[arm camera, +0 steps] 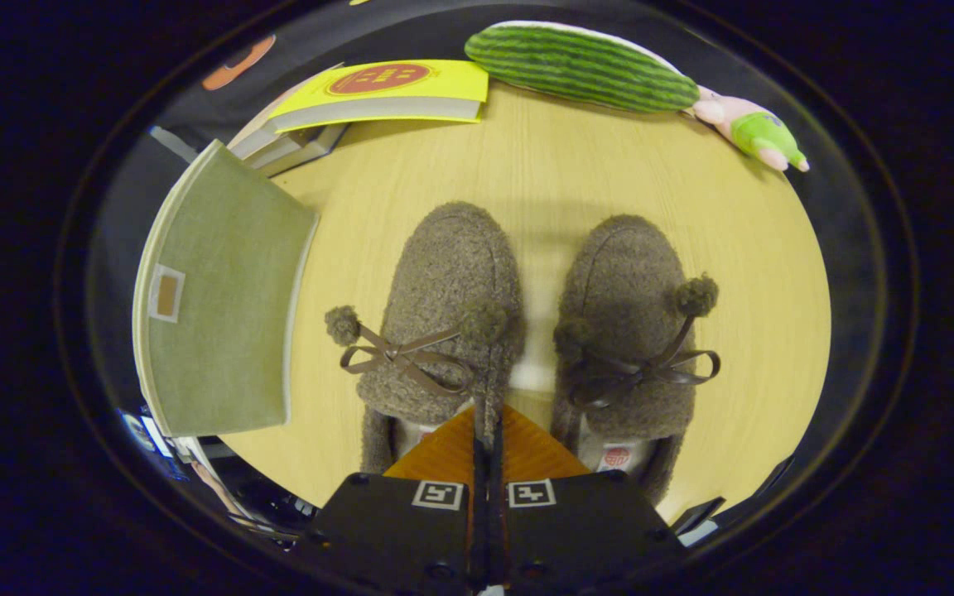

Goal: Open the storage box then place both shoes into the box .Put the left shoe in first, then the right shoe, with the right side of both shoes facing outward in a uniform manner.

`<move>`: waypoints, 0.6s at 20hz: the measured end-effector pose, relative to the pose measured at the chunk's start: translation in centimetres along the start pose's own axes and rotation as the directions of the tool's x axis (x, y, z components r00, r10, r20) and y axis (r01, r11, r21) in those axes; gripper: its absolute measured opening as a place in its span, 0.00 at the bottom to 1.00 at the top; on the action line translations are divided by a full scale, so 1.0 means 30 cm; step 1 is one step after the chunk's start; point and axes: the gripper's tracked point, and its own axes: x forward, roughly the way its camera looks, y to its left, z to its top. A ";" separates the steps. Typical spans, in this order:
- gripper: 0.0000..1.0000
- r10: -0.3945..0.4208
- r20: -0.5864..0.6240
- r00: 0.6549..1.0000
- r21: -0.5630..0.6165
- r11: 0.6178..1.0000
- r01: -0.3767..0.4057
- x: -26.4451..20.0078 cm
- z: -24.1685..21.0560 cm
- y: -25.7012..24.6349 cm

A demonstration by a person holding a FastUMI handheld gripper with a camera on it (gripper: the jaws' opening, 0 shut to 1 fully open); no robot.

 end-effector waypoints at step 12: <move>0.06 0.170 0.175 0.970 -0.017 0.985 -0.170 -0.441 0.142 0.400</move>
